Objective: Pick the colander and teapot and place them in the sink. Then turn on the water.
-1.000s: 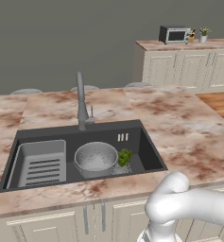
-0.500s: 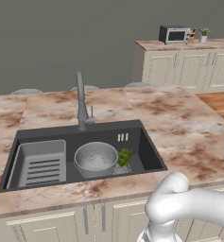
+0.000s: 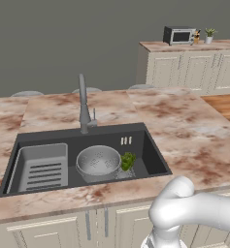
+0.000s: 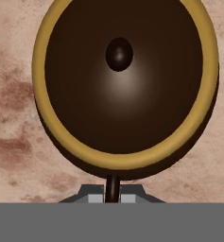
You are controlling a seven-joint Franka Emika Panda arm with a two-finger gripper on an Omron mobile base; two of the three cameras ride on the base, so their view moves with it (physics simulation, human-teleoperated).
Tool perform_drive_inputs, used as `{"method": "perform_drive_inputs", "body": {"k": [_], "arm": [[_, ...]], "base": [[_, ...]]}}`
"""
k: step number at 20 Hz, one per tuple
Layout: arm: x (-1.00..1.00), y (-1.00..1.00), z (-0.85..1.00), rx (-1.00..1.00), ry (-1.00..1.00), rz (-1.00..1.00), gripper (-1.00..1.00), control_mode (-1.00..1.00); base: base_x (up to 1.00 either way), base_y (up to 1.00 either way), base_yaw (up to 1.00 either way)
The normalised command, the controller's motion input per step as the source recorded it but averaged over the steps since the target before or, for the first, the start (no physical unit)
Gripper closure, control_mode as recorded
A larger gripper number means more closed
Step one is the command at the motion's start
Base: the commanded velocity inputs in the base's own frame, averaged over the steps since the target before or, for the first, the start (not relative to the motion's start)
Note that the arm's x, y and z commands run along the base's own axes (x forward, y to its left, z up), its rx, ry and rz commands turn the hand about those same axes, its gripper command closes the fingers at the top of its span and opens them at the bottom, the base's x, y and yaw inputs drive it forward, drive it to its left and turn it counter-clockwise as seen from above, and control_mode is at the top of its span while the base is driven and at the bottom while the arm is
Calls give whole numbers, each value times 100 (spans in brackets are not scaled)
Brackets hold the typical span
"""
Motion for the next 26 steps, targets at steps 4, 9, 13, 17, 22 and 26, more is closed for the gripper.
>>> {"method": "perform_drive_inputs", "body": {"k": [4,9,13,17,22,26], "arm": [[-24,0,37,0,-1,0,100,-100],[-10,26,42,0,0,1,100,-100],[-1,69,46,0,0,4,100,-100],[-2,90,29,0,0,7,100,-100],[-4,98,10,0,0,9,100,-100],[0,99,8,0,0,9,100,-100]], "base": [[0,0,0],[0,0,0],[0,0,0],[0,0,0],[0,0,0],[0,0,0]]}}
